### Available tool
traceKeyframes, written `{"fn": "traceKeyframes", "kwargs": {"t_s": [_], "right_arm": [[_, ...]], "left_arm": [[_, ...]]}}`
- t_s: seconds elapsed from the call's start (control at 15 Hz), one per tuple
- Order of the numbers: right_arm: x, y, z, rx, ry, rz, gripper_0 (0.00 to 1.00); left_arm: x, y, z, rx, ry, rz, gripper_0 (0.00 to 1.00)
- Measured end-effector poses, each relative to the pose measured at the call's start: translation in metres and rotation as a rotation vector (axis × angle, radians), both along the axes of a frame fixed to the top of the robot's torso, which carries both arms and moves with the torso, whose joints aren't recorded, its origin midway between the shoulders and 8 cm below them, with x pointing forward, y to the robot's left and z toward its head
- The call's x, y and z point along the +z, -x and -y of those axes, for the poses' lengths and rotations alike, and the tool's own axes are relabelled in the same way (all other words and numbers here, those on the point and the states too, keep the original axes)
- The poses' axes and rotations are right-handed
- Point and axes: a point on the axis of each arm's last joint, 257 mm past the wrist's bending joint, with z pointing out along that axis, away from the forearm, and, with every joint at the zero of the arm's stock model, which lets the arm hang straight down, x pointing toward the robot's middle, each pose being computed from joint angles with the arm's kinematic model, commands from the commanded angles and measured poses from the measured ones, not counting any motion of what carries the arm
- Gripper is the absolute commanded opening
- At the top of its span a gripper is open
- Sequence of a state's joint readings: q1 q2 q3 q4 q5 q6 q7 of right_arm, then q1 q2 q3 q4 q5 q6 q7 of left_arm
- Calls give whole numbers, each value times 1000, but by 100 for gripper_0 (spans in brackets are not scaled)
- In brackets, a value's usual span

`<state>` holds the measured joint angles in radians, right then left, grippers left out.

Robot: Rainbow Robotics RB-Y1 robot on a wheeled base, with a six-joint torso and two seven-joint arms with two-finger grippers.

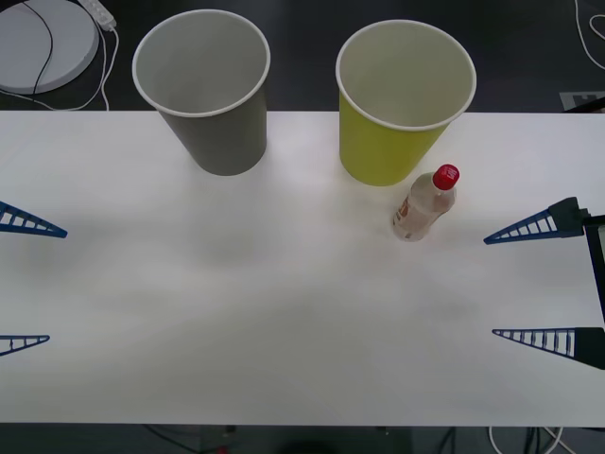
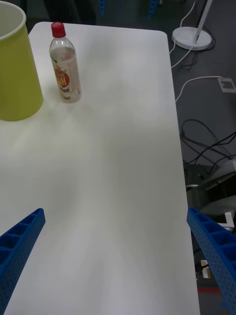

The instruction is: Put the can into the green bin and the plastic bottle into the gray bin

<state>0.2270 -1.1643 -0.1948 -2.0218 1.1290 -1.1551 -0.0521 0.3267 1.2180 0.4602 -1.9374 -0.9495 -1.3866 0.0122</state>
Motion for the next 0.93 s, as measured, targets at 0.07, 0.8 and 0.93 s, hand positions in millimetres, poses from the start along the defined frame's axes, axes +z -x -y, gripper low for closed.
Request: {"fn": "traceKeyframes", "kwargs": {"t_s": [0.07, 0.8, 0.93], "right_arm": [[0, 0, 0, 0, 0, 0, 100], [21, -2, -16, -62, -194, -25, 100], [25, -10, -15, -117, -245, -21, 100]], "left_arm": [[0, 0, 0, 0, 0, 0, 100], [0, 0, 0, 0, 0, 0, 100], [0, 0, 0, 0, 0, 0, 100]]}}
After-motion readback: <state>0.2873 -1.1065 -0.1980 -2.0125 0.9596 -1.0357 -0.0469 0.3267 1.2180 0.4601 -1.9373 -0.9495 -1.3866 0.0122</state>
